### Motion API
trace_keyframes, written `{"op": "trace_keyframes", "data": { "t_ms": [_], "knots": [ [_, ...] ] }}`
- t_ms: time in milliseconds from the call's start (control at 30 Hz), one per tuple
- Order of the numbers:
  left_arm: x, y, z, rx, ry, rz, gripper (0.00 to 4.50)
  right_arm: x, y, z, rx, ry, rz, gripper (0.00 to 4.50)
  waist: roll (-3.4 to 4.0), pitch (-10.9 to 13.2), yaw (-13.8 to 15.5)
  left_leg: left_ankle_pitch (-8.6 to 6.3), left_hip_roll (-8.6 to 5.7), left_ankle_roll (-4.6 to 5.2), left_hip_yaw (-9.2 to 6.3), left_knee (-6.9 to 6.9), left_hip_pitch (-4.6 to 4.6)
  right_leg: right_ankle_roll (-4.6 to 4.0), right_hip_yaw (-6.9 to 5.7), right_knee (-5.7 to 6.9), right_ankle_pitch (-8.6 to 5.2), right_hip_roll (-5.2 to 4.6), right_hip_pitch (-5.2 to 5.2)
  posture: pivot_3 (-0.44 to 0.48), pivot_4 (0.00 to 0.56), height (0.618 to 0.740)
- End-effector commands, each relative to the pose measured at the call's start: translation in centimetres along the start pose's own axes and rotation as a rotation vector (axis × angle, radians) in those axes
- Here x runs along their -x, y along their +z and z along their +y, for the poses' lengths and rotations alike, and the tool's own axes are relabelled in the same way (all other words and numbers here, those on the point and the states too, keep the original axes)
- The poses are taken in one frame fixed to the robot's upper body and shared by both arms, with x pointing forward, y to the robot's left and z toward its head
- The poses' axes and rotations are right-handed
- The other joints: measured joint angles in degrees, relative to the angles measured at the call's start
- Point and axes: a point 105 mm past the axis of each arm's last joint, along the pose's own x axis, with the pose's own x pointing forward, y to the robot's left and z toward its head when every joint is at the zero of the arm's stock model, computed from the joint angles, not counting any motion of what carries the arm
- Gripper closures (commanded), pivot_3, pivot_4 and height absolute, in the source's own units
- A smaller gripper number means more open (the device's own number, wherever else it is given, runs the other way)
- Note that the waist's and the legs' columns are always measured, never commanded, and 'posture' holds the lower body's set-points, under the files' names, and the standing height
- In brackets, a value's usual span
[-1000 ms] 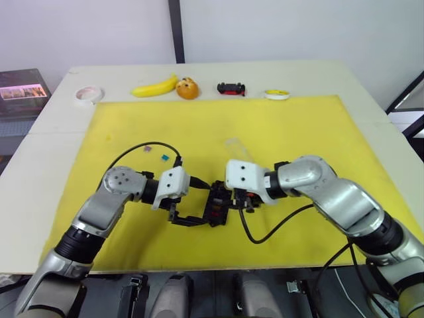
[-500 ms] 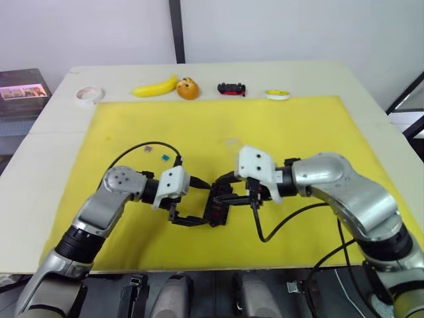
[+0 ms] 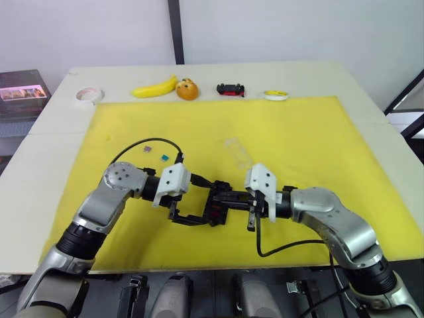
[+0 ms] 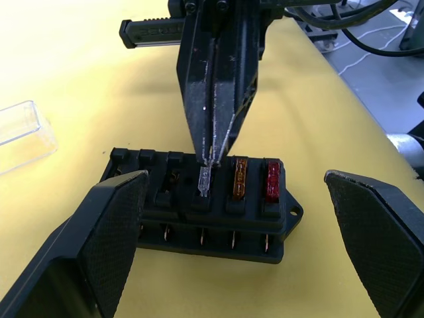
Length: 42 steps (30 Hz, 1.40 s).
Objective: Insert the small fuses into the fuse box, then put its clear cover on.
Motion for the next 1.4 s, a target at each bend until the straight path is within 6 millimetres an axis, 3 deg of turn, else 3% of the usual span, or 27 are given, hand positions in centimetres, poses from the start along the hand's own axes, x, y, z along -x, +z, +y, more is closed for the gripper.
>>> {"op": "trace_keyframes", "data": {
  "t_ms": [33,333,567,767,933,1067,1200,1300,1400],
  "knots": [
    [0.1,1.1,0.1,-0.049,-0.009,-0.029,0.00,0.1,0.1,-0.3,0.021,-0.020,0.006,4.45,0.00,0.00,0.00,0.00,0.00,0.00,0.00,0.00,0.00,0.00,0.00,0.00,0.00,0.00,0.00,0.000,0.150,0.740],
    [0.0,1.0,0.3,-0.056,-0.004,-0.026,0.00,0.1,-2.4,0.1,0.035,-0.004,0.147,4.45,0.00,-0.04,0.04,0.00,0.00,0.00,0.00,0.00,0.02,0.00,0.00,-0.01,0.00,0.00,0.03,0.000,0.150,0.740],
    [0.0,0.8,0.6,-0.060,0.004,-0.022,0.00,-0.1,-2.7,-0.1,0.074,-0.007,0.169,4.45,0.00,-0.06,0.04,-0.01,0.00,0.01,-0.01,0.00,0.04,0.00,-0.01,-0.01,0.00,0.00,0.06,0.000,0.150,0.740],
    [0.0,0.6,0.6,-0.062,0.011,-0.020,0.00,-0.1,-1.9,-0.2,0.096,-0.011,0.163,4.45,0.01,-0.06,-0.02,0.00,0.00,0.01,-0.01,0.00,0.05,0.00,-0.01,-0.01,0.00,0.00,0.07,0.000,0.150,0.740],
    [1.1,0.9,0.5,-0.023,0.079,-0.036,0.00,1.0,1.6,-0.3,0.093,-0.023,0.057,4.45,0.00,-0.06,0.03,0.00,0.00,0.01,-0.01,0.00,0.05,0.00,0.00,-0.01,0.00,0.00,0.06,0.000,0.150,0.740],
    [3.0,1.4,0.3,0.107,0.187,-0.085,0.00,3.8,4.1,-0.6,0.046,-0.076,-0.020,4.45,0.00,-0.05,0.08,-0.02,0.02,0.03,-0.03,0.00,0.03,0.00,0.01,-0.01,0.00,-0.02,0.04,0.000,0.150,0.740],
    [7.3,-0.4,-1.2,0.303,0.451,-0.088,0.00,10.6,2.9,-2.9,-0.018,-0.319,0.044,4.45,0.00,-0.06,0.34,-0.14,0.02,0.23,-0.03,-0.03,0.01,0.00,0.00,-0.10,0.00,-0.09,0.09,0.000,0.150,0.740],
    [9.8,-1.4,-2.4,0.417,0.594,-0.086,0.00,14.0,1.8,-3.7,-0.059,-0.428,0.092,3.59,0.00,-0.05,0.47,-0.20,0.02,0.33,0.01,-0.02,0.02,0.00,0.01,-0.18,0.00,-0.11,0.13,0.000,0.150,0.740],
    [12.3,-2.4,-3.5,0.499,0.732,-0.070,0.00,16.9,0.9,-4.3,-0.075,-0.510,0.131,2.12,0.01,-0.05,0.40,-0.19,0.06,0.31,-0.01,0.00,0.24,0.00,0.01,-0.17,0.00,-0.11,0.41,0.000,0.150,0.740]
  ]
}}
